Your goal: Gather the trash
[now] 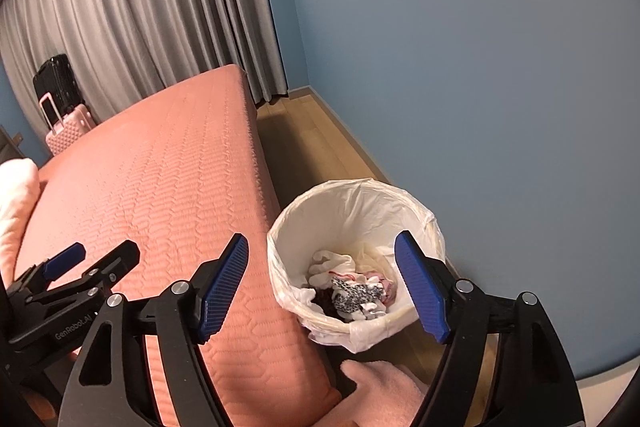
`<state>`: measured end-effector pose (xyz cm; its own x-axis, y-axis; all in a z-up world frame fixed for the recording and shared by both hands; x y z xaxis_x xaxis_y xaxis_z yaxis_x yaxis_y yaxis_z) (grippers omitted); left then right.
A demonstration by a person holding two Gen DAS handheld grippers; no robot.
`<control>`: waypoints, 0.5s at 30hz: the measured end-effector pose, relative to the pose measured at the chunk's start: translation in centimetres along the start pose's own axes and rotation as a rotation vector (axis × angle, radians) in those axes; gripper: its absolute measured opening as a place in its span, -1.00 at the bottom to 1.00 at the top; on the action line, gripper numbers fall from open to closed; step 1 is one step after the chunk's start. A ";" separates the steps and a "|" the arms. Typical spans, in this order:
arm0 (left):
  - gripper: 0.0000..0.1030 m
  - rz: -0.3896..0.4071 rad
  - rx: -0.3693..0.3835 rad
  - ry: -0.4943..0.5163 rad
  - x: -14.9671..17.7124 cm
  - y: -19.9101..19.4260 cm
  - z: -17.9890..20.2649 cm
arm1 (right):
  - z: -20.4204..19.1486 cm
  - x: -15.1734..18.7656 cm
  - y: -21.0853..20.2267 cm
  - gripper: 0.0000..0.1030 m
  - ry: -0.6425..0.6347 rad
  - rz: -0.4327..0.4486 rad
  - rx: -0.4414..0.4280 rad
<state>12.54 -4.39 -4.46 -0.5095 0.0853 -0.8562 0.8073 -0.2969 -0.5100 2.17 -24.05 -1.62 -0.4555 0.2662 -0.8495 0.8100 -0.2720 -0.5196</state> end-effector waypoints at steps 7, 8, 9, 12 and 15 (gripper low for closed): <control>0.87 -0.007 -0.023 0.012 1.0 -0.3 0.0 | -0.1 1.4 -0.6 0.64 -0.028 -0.009 0.008; 0.87 -0.008 -0.025 0.012 1.2 -0.4 0.0 | -0.1 1.8 -0.6 0.65 -0.026 -0.011 0.009; 0.87 -0.009 -0.025 0.012 1.3 -0.4 0.1 | -0.1 1.9 -0.6 0.65 -0.026 -0.012 0.009; 0.87 -0.016 -0.029 0.019 1.7 -0.5 0.1 | -0.3 2.6 -0.7 0.69 -0.040 -0.015 0.023; 0.87 -0.019 -0.045 0.021 2.2 -0.5 -0.1 | -0.2 3.0 -0.8 0.72 -0.052 -0.006 0.039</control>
<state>11.00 -3.95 -6.08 -0.5186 0.1103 -0.8479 0.8107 -0.2518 -0.5286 0.19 -22.85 -3.76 -0.4799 0.2197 -0.8494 0.7927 -0.3064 -0.5271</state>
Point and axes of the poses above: each gripper's, at about its wrist camera, not at the fingertips, and y roughly the way its jaws point, z to its right, x to its underside, the point moved 6 cm from there along y, roughly the way its jaws point, and after that the axes turned 13 degrees about z, right-handed, at the moved point
